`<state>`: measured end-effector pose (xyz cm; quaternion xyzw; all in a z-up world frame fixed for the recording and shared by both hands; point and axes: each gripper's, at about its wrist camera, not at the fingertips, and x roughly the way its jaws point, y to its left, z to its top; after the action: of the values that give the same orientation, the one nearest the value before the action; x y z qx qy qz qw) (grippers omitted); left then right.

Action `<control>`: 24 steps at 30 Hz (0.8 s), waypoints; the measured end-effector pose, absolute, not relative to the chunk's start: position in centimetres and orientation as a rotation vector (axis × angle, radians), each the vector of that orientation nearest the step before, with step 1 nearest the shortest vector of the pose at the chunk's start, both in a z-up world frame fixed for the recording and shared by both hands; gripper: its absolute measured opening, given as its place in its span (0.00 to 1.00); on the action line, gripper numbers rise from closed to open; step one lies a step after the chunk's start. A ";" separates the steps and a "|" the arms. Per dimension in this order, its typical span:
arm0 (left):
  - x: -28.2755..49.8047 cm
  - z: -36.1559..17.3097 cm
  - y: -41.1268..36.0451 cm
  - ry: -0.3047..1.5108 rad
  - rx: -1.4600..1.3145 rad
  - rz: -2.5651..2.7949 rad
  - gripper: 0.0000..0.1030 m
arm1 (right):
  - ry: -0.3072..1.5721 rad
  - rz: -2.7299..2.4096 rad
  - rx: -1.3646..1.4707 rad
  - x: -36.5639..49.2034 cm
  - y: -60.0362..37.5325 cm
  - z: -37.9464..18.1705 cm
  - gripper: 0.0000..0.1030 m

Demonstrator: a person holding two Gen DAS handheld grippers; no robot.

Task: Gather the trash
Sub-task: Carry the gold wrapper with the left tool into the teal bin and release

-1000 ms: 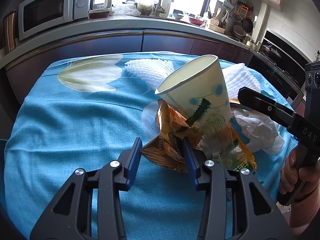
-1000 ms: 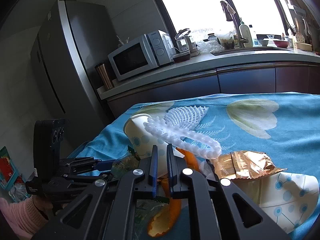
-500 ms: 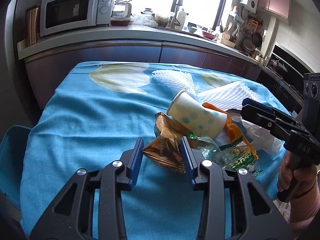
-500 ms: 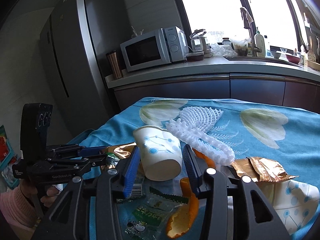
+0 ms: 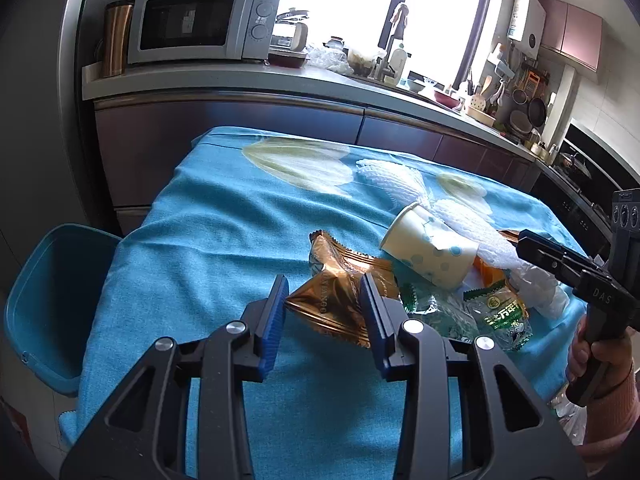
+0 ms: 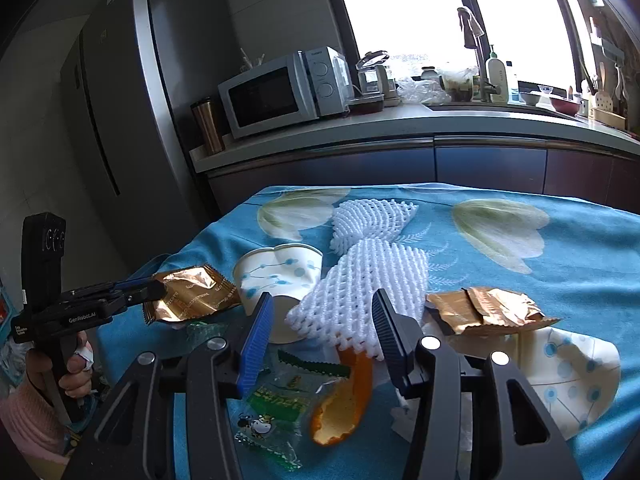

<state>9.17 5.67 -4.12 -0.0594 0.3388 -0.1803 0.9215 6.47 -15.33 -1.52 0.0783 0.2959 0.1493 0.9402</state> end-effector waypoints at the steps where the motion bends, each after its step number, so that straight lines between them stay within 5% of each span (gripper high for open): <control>1: 9.0 -4.0 5.9 0.690 -0.123 -0.363 0.36 | 0.601 0.319 0.134 6.4 -14.5 -1.5 0.47; 13: 8.1 -3.1 8.3 0.652 -0.162 -0.322 0.36 | 0.722 0.511 -0.043 5.9 -6.3 -3.6 0.47; 17: 7.7 -3.1 9.2 0.648 -0.169 -0.309 0.36 | 0.738 0.465 -0.092 6.2 -5.2 -4.3 0.30; 24: 7.0 -3.6 11.4 0.645 -0.192 -0.286 0.36 | 0.731 0.429 -0.050 6.5 -5.8 -4.3 0.14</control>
<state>6.95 11.37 -3.56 -0.0938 0.3152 -0.1398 0.9340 6.49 -5.77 -4.28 -0.0243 0.3547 0.2080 0.9112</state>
